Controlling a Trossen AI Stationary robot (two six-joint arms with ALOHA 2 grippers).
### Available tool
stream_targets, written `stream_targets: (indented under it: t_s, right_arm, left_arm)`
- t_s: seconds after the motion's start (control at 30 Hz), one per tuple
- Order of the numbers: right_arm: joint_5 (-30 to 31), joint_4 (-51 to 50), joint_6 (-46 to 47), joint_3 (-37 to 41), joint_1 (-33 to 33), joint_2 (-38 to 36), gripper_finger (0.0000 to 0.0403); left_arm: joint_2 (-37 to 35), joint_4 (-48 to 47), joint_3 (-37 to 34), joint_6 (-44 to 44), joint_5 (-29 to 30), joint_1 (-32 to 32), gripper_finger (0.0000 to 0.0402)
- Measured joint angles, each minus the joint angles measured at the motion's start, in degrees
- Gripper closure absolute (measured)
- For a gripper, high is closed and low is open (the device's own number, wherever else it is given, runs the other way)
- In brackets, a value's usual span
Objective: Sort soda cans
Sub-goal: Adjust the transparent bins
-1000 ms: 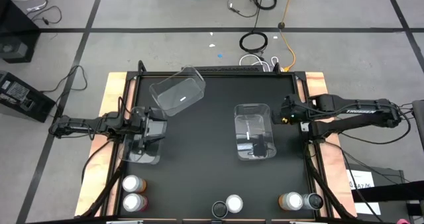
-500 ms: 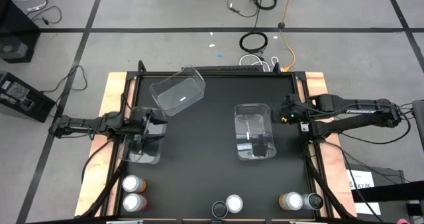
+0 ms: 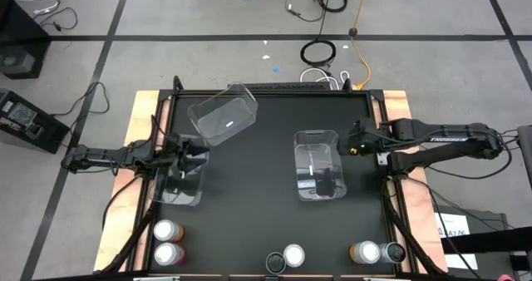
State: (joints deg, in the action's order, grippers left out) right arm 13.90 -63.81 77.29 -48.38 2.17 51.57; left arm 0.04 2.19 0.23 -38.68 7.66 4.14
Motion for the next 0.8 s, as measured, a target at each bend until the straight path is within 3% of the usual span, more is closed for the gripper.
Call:
stream_targets:
  t_s: [0.23, 0.5, 0.67, 0.8]
  right_arm:
    - [0.0, 0.0, -3.2, 0.0, 0.0, 1.1, 0.0337]
    - [-0.2, 0.0, -5.9, 0.0, 0.0, 1.2, 0.0337]
    - [-0.2, 0.0, -7.9, 0.0, 0.0, 1.2, 0.0337]
    - [-0.2, 0.1, -9.5, 0.0, 0.0, 1.2, 0.0337]
  left_arm:
    - [0.0, 0.4, 0.0, -0.2, 0.9, 0.0, 0.0035]
    - [0.9, 1.1, 5.3, 1.7, 13.5, -1.1, 0.0036]
    - [6.0, -10.5, 15.0, 6.6, 17.8, -3.4, 0.0038]
    - [15.4, -22.1, 23.4, 9.4, 18.2, -6.0, 0.0038]
